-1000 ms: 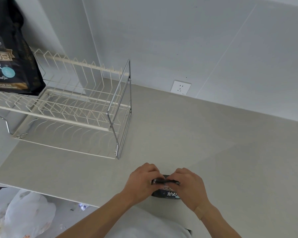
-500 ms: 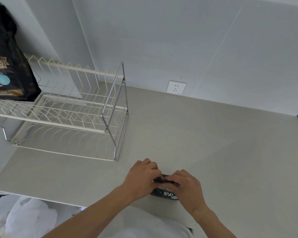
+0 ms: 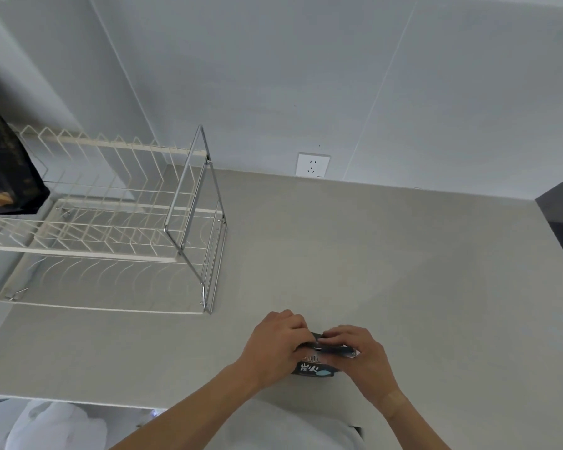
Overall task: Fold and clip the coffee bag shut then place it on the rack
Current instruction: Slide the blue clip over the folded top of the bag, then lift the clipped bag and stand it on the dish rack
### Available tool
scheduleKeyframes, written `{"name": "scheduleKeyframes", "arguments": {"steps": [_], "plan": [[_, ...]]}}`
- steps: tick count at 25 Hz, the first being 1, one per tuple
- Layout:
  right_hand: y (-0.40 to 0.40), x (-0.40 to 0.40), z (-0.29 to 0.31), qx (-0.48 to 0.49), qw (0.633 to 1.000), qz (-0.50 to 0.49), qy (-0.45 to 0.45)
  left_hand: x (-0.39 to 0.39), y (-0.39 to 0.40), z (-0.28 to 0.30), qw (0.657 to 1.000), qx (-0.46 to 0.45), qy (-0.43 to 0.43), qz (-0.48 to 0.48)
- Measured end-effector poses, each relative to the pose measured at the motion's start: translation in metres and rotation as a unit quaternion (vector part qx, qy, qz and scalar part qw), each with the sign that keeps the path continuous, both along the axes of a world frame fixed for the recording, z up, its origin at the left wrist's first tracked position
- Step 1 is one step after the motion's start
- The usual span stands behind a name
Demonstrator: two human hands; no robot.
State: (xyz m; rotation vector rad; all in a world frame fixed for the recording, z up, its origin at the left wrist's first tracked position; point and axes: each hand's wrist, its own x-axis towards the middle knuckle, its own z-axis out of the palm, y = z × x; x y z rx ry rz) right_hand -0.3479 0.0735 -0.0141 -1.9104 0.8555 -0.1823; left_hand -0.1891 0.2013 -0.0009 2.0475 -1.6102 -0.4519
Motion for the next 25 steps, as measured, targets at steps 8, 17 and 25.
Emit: {"name": "scheduleKeyframes", "arguments": {"steps": [8,17,25], "plan": [[0.003,-0.006,-0.008,0.045,0.999,-0.007,-0.008,-0.005,0.003,-0.008,0.977,-0.019,0.193,0.086],[0.010,-0.035,-0.043,0.179,0.983,-0.034,0.017,0.018,0.042,-0.037,0.935,0.112,0.313,0.122],[0.003,-0.026,-0.055,0.203,0.979,-0.013,0.018,0.010,0.035,-0.057,0.925,0.147,0.309,0.165]]}}
